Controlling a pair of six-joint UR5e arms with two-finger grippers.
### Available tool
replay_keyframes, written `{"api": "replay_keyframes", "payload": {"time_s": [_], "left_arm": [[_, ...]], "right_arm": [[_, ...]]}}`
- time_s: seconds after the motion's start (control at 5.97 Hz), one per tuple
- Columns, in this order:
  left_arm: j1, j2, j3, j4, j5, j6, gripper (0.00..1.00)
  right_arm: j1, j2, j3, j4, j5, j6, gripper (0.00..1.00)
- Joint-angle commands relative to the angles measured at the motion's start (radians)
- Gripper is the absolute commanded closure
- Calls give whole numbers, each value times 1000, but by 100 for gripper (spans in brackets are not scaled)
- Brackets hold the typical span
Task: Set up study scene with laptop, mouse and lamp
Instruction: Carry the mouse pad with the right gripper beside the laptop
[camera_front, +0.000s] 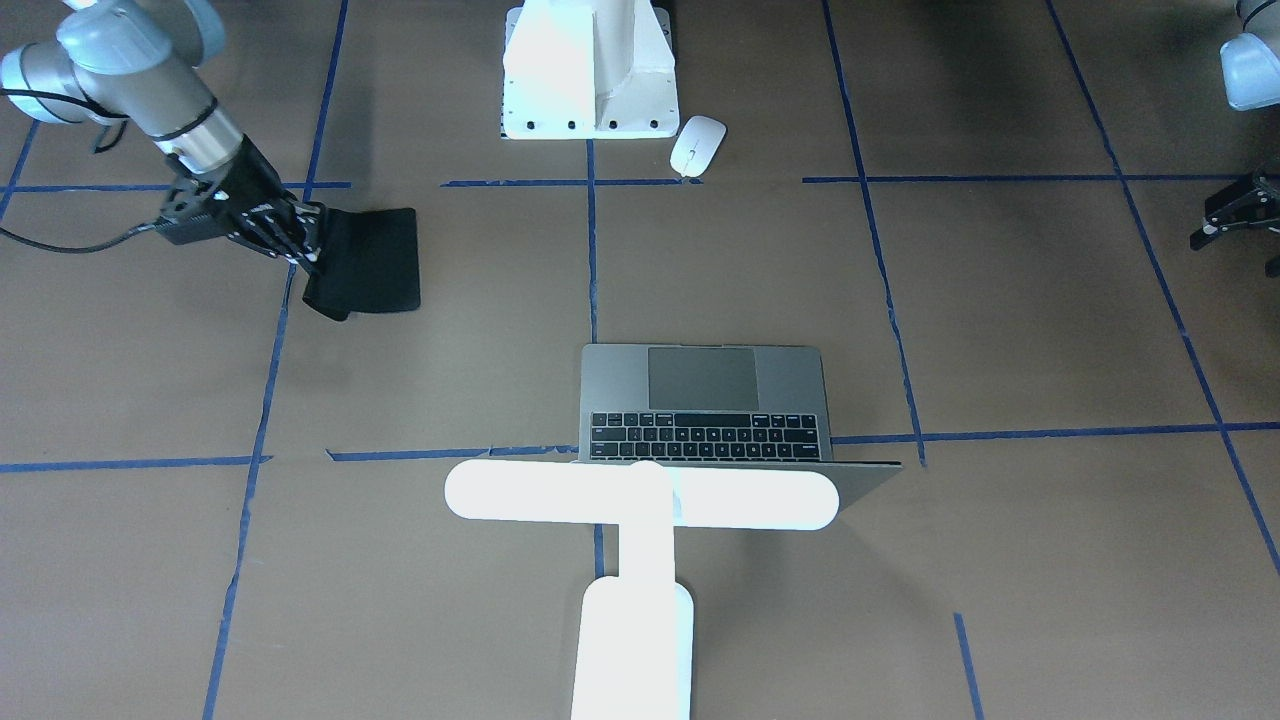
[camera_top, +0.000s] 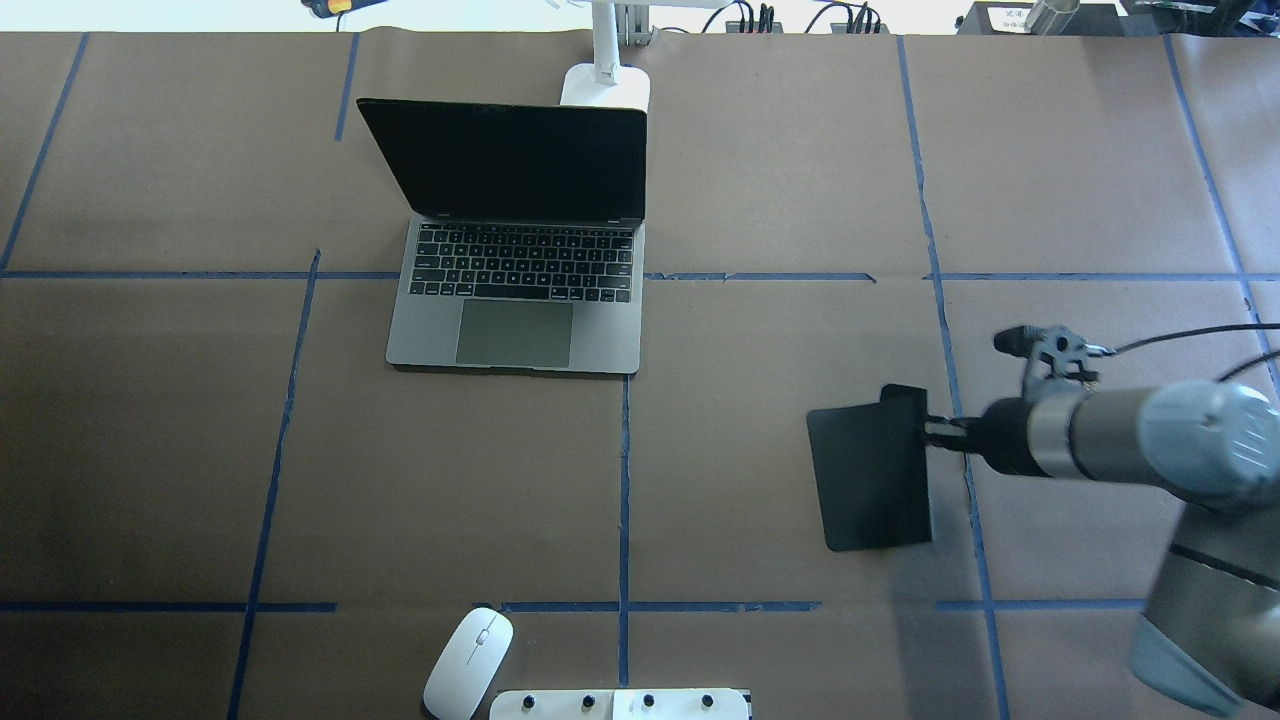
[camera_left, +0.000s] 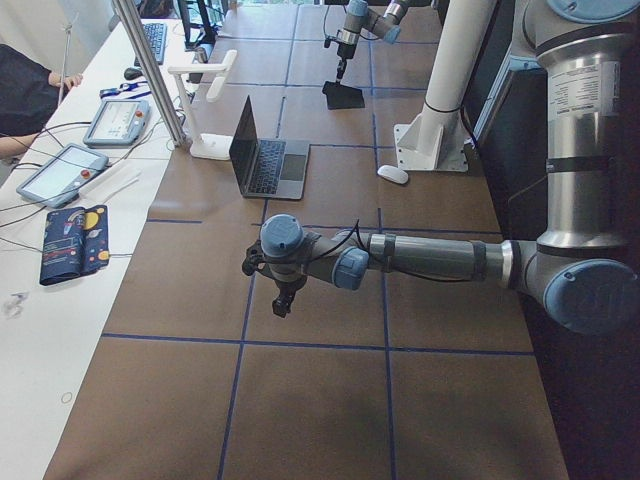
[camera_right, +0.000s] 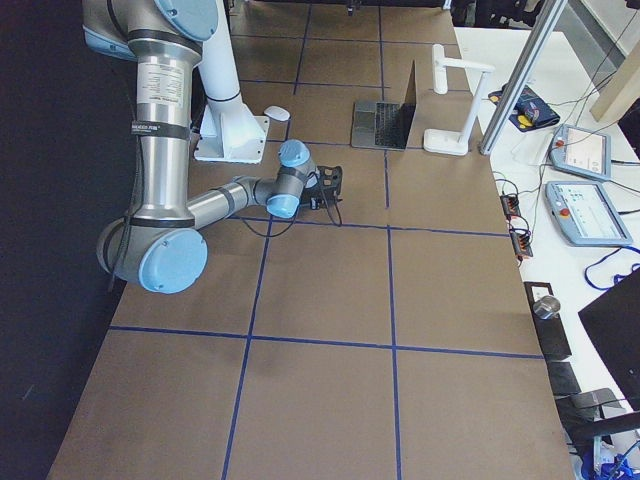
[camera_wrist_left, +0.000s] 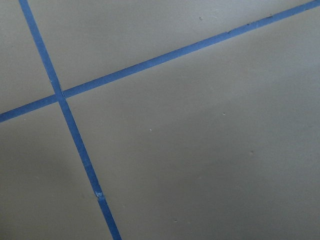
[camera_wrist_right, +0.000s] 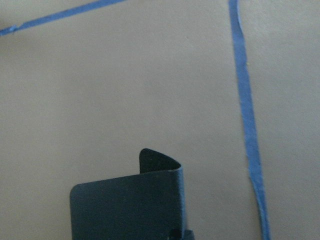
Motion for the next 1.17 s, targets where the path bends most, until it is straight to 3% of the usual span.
{"api": "replay_keyframes", "payload": {"time_s": [0.0, 0.17, 0.34, 1.01], "left_arm": [[-3, -1, -1, 0, -2, -1, 0], [-3, -1, -1, 0, -2, -1, 0], [-3, -1, -1, 0, -2, -1, 0], [-3, -1, 1, 1, -2, -3, 0]], "right_arm": [[73, 304, -151, -233, 0, 106, 100], [99, 456, -336, -232, 0, 141, 100], [119, 500, -399, -230, 0, 138, 100], [130, 552, -436, -230, 0, 141, 100]]}}
